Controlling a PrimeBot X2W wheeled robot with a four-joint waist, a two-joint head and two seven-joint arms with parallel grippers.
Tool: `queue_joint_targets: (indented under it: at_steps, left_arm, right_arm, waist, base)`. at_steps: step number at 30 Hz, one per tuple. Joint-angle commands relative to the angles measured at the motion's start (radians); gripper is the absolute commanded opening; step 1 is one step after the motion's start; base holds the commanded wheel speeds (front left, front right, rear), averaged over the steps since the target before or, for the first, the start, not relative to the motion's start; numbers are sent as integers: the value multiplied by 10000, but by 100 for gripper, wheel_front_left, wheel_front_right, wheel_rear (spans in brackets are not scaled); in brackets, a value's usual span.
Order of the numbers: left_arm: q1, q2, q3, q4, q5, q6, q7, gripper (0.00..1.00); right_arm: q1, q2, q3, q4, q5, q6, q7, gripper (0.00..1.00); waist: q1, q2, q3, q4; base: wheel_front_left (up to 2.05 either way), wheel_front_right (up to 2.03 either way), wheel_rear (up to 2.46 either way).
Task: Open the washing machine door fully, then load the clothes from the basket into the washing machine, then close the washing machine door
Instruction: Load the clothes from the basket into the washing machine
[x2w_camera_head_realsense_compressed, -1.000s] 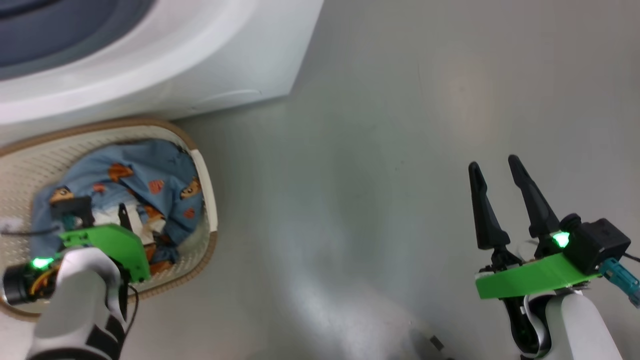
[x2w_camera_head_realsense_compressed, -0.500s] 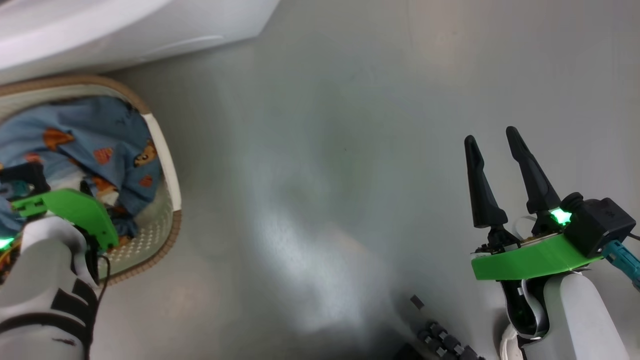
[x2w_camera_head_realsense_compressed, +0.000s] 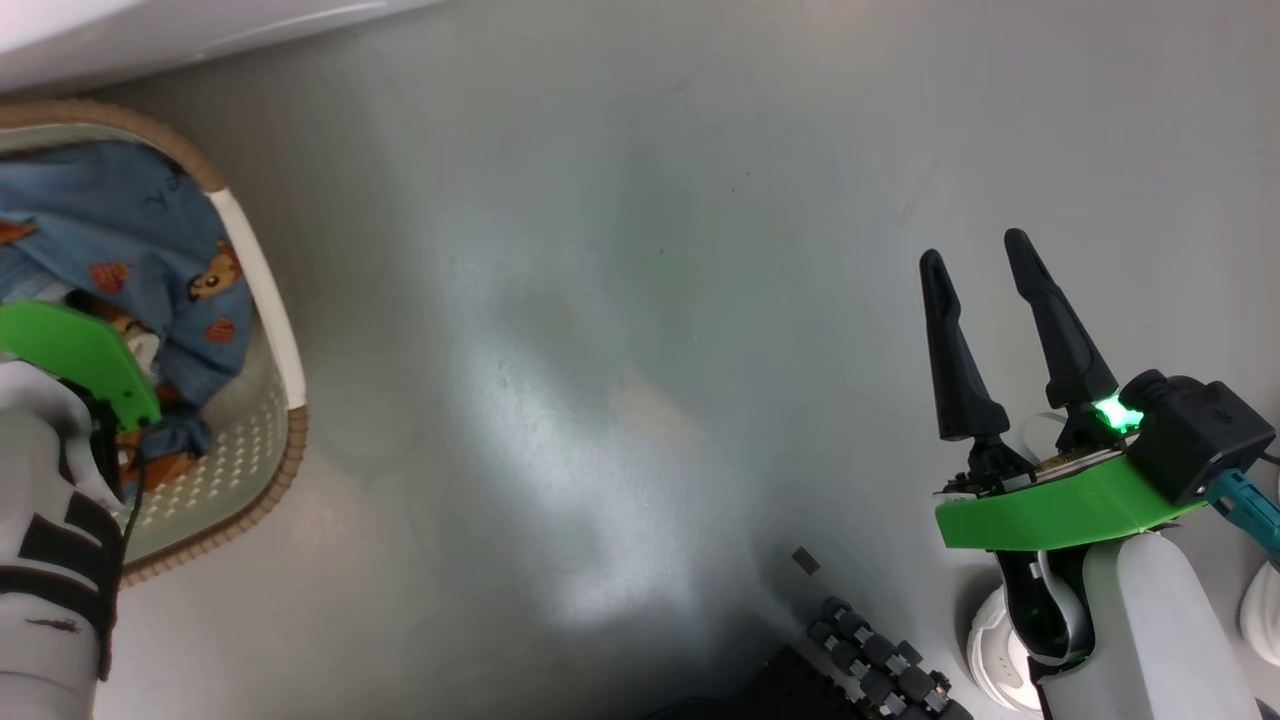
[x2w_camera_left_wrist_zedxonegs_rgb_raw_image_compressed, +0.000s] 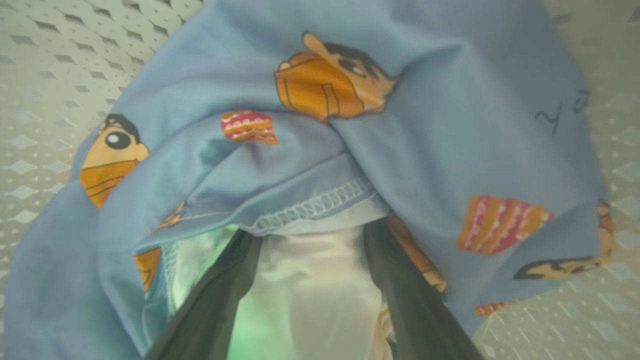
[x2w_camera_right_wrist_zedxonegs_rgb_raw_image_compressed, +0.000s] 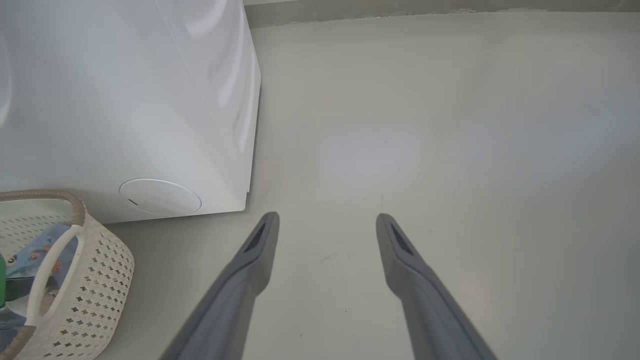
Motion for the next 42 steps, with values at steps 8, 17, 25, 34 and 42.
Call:
queue_joint_targets:
  at_steps: [8,17,25,34,42]
  left_arm:
    - [-106,483,-124,113,155,169,130,81]
    - [34,155,-202,213,-11,100,-182,0]
    - [840,-590,239,-190,-628,-56,-1694,0]
    - [2940,-1391,534,-3297,-468,-157,-1844,0]
    - [5365,-1865,906,-6096,-78,-267,-1846,0]
  right_arm:
    - [301,-89,-93,-230,228,16,-72,100]
    - [243,-89,-436,-217,357,16,-72,100]
    - [347,-89,-633,-124,128,16,-72,100]
    - [789,-238,-773,-72,-269,16,-72,100]
    - [1606,-277,-849,25,-483,16,-72,100]
  waist:
    - [0,0,280,-267]
    - [0,0,138,21]
    - [0,0,-756,719]
    - [0,0,-2383,1744]
    - [0,0,-4219,2388]
  base:
    - [0,0,0]
    - [0,0,0]
    - [0,0,0]
    - [0,0,0]
    - [0,0,0]
